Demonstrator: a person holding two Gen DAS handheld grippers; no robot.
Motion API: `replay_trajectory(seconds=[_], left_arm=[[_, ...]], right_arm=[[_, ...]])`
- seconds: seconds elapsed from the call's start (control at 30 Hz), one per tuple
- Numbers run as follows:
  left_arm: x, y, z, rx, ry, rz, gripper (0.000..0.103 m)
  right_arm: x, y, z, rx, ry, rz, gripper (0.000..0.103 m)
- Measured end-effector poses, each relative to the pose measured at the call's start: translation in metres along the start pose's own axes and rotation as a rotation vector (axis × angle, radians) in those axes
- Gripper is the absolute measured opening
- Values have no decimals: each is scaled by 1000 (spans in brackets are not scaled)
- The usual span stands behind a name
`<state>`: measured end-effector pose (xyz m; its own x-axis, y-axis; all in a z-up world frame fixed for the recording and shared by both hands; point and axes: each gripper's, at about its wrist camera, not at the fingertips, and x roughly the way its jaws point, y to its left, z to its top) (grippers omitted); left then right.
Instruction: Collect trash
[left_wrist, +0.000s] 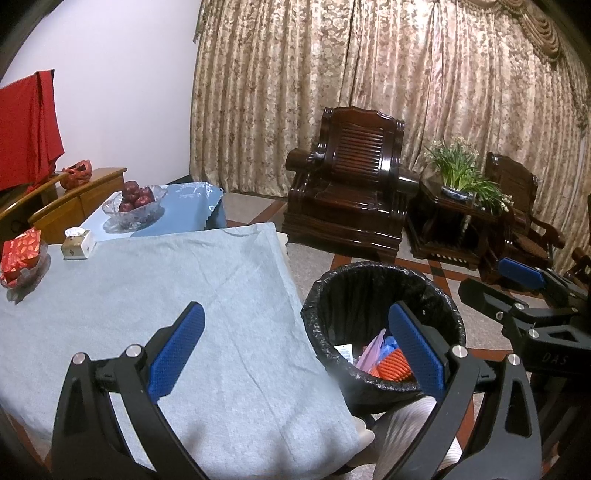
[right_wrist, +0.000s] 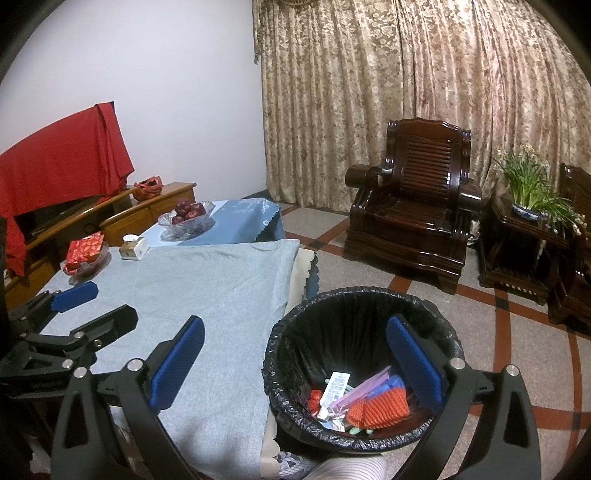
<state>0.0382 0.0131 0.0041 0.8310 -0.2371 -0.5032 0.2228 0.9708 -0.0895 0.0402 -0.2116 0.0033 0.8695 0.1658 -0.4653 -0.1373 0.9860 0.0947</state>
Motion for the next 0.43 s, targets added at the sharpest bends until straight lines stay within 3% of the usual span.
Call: replay_trajectory(seconds=[0.43], left_arm=[[1,-1,-10,4,6,5,97]], right_arm=[[3,-3,-6,5,5,-2,97]])
